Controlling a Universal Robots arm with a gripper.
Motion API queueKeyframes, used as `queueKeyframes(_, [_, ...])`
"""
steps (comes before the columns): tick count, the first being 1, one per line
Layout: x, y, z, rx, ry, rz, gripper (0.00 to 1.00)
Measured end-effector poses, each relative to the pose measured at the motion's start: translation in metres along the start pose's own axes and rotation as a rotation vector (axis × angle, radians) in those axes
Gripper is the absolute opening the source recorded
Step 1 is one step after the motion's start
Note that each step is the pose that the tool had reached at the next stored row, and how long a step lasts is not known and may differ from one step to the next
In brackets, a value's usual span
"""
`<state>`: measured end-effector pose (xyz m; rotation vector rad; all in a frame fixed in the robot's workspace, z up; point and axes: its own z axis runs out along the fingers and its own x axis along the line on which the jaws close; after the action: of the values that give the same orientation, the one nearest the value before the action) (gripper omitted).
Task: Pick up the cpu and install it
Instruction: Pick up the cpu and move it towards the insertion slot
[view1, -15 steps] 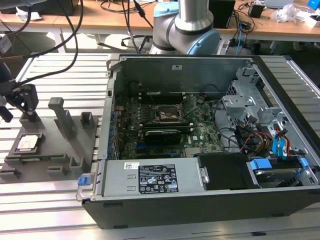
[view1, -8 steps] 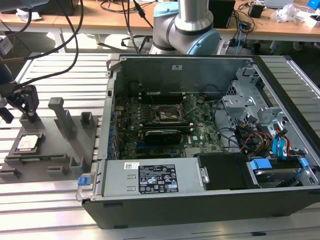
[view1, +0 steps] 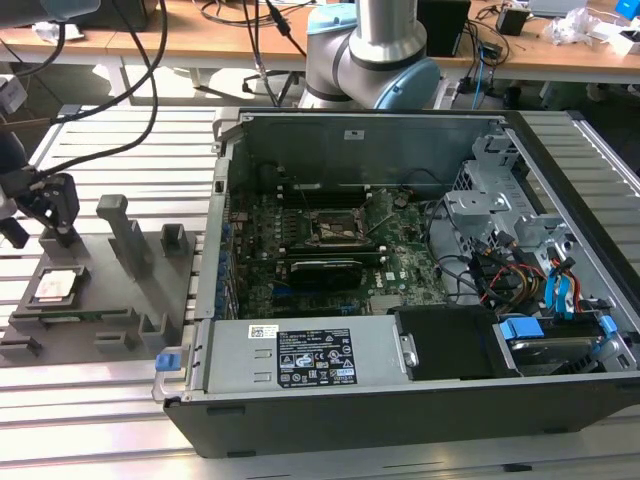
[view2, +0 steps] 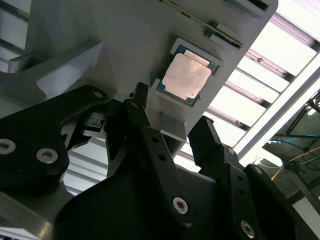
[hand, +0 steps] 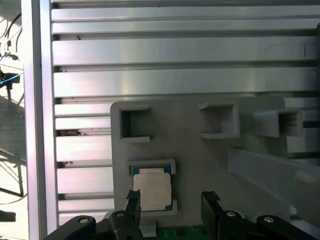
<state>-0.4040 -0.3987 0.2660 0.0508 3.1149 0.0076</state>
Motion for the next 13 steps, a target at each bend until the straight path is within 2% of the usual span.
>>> queueKeyframes(13, [0.0002, 0.0000, 0.0079, 0.0000, 0.0000, 0.000, 0.60])
